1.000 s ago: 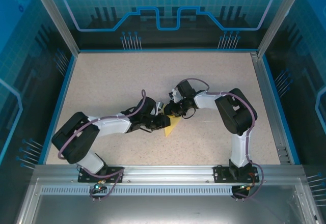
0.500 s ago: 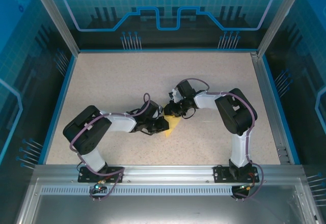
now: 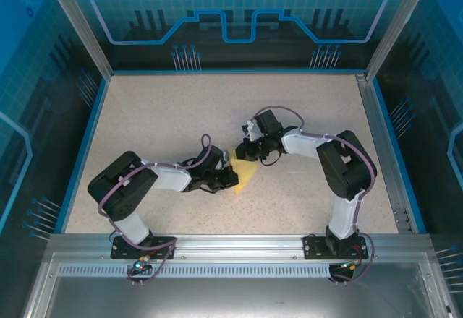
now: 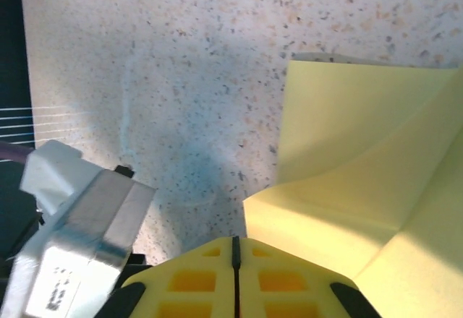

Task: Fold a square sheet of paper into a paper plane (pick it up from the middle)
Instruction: Fourth fold the wing at the center of the table.

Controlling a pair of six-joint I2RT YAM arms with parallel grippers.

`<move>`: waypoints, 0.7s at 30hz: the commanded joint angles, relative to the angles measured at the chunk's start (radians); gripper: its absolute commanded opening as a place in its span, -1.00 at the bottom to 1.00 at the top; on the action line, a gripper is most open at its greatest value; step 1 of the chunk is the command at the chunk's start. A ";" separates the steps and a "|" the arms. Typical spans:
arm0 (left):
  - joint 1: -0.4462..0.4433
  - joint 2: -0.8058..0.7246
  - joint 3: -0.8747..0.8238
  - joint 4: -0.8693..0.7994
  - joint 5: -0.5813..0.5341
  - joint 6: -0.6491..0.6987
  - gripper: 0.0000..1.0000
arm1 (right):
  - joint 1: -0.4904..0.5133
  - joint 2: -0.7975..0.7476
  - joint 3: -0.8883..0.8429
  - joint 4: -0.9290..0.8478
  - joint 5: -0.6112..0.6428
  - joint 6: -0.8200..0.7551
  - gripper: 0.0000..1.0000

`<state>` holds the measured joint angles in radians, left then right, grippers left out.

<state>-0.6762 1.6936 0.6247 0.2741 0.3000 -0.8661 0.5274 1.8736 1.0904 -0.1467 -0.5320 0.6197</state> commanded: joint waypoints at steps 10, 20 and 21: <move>-0.020 0.069 -0.037 -0.234 -0.071 0.002 -0.92 | 0.055 0.069 -0.054 -0.006 0.016 -0.024 -0.92; -0.022 0.070 -0.053 -0.249 -0.081 0.007 -0.93 | -0.015 0.107 -0.063 0.070 0.081 0.036 -0.87; -0.021 0.072 -0.054 -0.251 -0.084 0.010 -0.93 | -0.020 0.105 -0.055 0.066 0.081 0.034 -0.86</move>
<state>-0.6773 1.6939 0.6319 0.2596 0.2947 -0.8658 0.5552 1.9495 1.0348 -0.1059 -0.5350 0.6445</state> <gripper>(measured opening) 0.053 0.068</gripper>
